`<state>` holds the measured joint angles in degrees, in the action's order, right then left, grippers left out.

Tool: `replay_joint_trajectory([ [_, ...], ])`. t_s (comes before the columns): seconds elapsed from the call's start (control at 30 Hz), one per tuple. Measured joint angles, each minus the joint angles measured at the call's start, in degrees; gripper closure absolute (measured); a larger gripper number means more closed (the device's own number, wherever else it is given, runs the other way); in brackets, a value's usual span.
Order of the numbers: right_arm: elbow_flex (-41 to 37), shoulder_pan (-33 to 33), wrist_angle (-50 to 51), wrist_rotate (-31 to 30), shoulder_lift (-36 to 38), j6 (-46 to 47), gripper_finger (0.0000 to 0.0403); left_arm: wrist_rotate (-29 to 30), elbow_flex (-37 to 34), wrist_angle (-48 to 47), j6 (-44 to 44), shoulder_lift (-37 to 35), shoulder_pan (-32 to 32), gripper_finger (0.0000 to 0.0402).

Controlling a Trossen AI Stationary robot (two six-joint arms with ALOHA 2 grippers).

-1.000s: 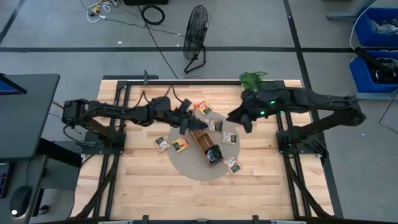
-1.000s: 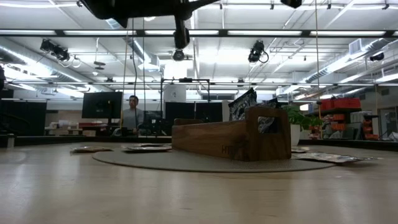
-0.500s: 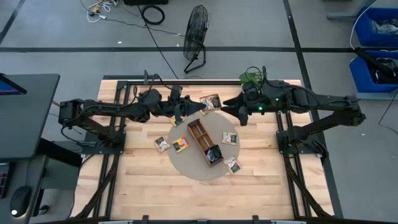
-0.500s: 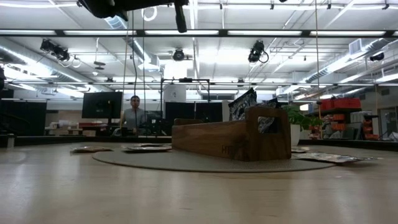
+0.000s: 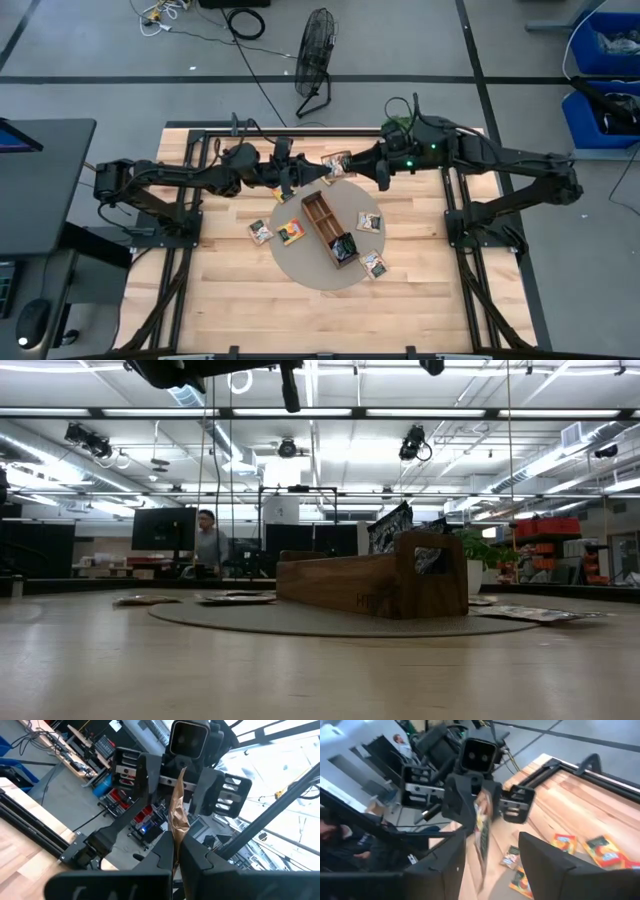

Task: Pick & Place Tea
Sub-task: Put the brown tea bag into the middle section of the wooden organizer

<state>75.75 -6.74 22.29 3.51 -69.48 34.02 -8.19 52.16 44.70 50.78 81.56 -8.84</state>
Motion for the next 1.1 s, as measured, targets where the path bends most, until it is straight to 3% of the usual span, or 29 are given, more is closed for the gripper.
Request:
replay_joint_trajectory([
  [0.2, 0.00, -0.41, -0.51, 0.06, -0.37, -0.06, 0.0262, -0.02, 0.00, -0.42, -0.25, 0.00, 0.00, 0.0391],
  [0.47, 0.00, -0.74, -0.81, 0.08, -0.32, -1.84, 0.0391, -0.15, 0.00, -0.97, -0.35, 0.00, -0.10, 0.0379],
  [0.7, 0.00, -1.34, -0.15, 0.59, -0.32, -0.04, 0.0399, -1.17, 0.00, -0.91, -1.63, 0.02, -0.42, 0.0388],
  [0.97, 0.02, -2.16, 2.58, 3.19, 0.16, 3.04, 0.0401, -14.58, -0.16, -1.42, -5.65, -3.19, -4.86, 0.0329],
  [1.1, 0.02, -2.03, 3.88, 3.73, 0.14, 3.49, 0.0402, -15.46, -0.08, -5.97, -7.95, -6.53, -7.14, 0.0321],
])
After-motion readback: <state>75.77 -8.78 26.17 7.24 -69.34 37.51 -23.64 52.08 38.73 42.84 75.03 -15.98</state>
